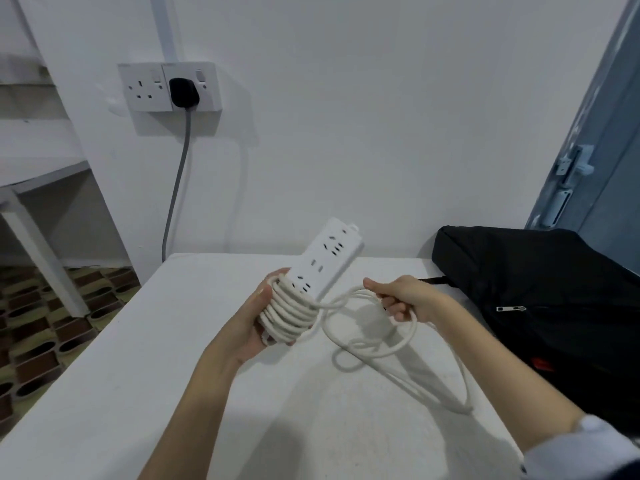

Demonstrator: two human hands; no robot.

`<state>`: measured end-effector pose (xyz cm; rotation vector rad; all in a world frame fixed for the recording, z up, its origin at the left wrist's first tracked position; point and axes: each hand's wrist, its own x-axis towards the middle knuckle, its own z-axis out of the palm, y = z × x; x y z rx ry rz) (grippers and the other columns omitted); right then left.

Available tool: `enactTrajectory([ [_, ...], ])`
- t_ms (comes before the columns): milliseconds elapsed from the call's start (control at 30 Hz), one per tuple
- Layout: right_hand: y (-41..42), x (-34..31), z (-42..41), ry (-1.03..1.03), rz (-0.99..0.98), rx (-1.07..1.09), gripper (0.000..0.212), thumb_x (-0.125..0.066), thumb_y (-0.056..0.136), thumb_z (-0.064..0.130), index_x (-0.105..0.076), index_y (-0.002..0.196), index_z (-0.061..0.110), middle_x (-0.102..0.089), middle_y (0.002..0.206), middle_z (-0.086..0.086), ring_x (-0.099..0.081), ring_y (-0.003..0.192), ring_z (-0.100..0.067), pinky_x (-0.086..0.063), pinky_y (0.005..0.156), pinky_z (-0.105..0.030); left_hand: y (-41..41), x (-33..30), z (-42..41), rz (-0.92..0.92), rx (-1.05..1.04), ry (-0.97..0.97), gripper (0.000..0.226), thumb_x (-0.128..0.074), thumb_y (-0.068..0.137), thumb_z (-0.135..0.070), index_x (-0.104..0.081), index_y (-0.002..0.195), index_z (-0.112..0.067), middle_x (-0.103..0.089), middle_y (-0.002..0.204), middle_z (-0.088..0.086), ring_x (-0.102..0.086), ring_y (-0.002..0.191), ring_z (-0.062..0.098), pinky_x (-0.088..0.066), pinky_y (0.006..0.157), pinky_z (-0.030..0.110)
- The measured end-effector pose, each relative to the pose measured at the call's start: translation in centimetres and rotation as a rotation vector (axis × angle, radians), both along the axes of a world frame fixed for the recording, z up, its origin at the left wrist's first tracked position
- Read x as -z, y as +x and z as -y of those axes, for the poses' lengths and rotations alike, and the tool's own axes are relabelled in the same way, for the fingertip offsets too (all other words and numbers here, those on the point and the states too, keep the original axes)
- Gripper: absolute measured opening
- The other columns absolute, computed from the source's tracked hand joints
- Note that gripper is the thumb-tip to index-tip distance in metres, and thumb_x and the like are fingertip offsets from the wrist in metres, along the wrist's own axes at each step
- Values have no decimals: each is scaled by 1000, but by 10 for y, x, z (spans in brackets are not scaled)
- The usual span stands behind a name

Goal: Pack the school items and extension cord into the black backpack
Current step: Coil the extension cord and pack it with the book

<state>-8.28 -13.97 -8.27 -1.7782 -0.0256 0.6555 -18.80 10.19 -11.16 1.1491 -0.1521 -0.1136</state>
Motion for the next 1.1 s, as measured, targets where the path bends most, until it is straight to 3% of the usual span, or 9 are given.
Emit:
enactTrajectory([
  [100,9,-15,-7,-1,38,-30,33,-49,95,12,-42,63,8,-32,37,6,-22,29,-5,-20,31,-14,-6,0,-6,36,80,273,72,-74,58,-67,-59,113,-22,-66,91,12,-60,72,31,-52,58,37],
  [200,6,-38,-15,-17,143,-173,24,-54,94,21,-62,83,2,-39,49,4,-26,37,-6,-25,34,-17,-7,1,-6,1,85,395,63,-71,65,-63,-62,111,-21,-61,110,17,-54,95,41,-38,86,63],
  [267,-4,-51,-22,-119,273,-282,24,-58,92,24,-68,90,2,-43,54,4,-28,40,-9,-27,38,-18,-9,-1,-2,-28,90,460,63,-73,64,-59,-61,112,-20,-58,115,24,-54,102,48,-34,89,69],
  [467,-47,-59,-45,-312,689,-424,20,-57,91,26,-69,88,10,-48,57,0,-42,40,-13,-36,38,-20,0,6,16,-68,-104,456,64,-74,58,-47,-56,119,-37,-64,112,9,-67,93,24,-54,72,38],
  [633,-53,-41,-39,31,450,-401,24,-57,92,29,-68,90,8,-49,59,-1,-45,41,-12,-41,44,-23,5,9,19,-77,-99,189,53,-65,73,-40,-55,125,-32,-61,102,11,-60,70,23,-48,49,31],
  [733,-51,-21,-25,199,203,-478,33,-57,89,40,-60,63,19,-56,60,-1,-62,55,-20,-47,63,-31,8,8,18,-71,-126,107,61,-66,72,-46,-51,125,-21,-56,102,17,-58,68,26,-47,50,31],
  [833,-54,5,-14,362,7,-578,26,-57,87,33,-51,72,12,-61,64,-5,-65,73,-29,-51,78,-36,11,11,14,-101,-123,4,76,-68,72,-49,-43,132,-11,-56,110,23,-58,78,30,-48,55,33],
  [967,-53,23,-7,357,66,-577,19,-53,85,17,-55,77,1,-56,53,0,-56,53,-10,-46,61,-20,11,16,14,-140,-80,-124,97,-81,58,-53,-42,133,-6,-59,113,24,-59,82,30,-49,59,35],
  [1100,-37,17,9,386,188,-382,35,-59,82,40,-54,57,16,-55,61,-3,-48,52,-15,-40,54,-22,9,19,20,-197,-91,-193,109,-88,41,-54,-49,126,2,-64,94,22,-63,71,30,-50,52,33],
])
